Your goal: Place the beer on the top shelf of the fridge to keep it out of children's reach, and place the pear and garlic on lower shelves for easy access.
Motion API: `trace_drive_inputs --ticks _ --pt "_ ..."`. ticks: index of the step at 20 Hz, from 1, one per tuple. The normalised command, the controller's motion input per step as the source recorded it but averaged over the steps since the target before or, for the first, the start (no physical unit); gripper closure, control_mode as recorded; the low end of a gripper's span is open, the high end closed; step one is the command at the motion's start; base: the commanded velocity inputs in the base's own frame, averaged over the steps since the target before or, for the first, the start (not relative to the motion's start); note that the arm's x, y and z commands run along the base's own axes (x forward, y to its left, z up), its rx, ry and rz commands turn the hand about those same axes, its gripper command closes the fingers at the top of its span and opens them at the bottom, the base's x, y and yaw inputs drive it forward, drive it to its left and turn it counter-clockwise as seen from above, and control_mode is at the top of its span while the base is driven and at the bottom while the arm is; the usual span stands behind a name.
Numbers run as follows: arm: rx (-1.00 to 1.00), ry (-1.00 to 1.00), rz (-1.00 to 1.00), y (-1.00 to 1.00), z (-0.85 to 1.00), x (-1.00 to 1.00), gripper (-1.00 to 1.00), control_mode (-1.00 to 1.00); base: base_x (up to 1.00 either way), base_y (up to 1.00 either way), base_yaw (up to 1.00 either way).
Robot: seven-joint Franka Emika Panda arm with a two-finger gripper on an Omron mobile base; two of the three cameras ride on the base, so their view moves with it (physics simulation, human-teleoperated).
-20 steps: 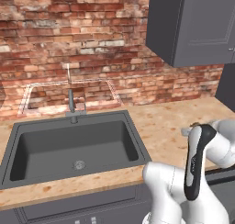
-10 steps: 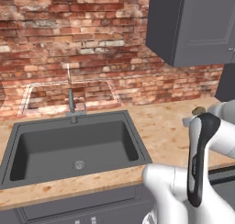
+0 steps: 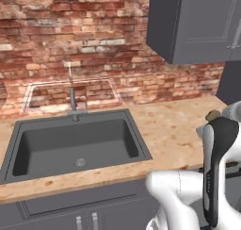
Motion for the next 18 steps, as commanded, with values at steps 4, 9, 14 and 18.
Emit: trace_drive_inputs --ticks 4,9,14,18 --pt "0.00 0.00 0.00 0.00 0.00 0.00 1.00 1.00 -0.70 -0.33 -0.02" --pt "0.00 0.00 0.00 0.00 0.00 0.00 1.00 1.00 -0.48 -0.81 -0.09" --pt "0.00 0.00 0.00 0.00 0.00 0.00 1.00 1.00 -0.20 -1.00 -0.14" --pt "0.00 0.00 0.00 0.00 0.00 0.00 1.00 1.00 -0.02 -1.00 -0.15"
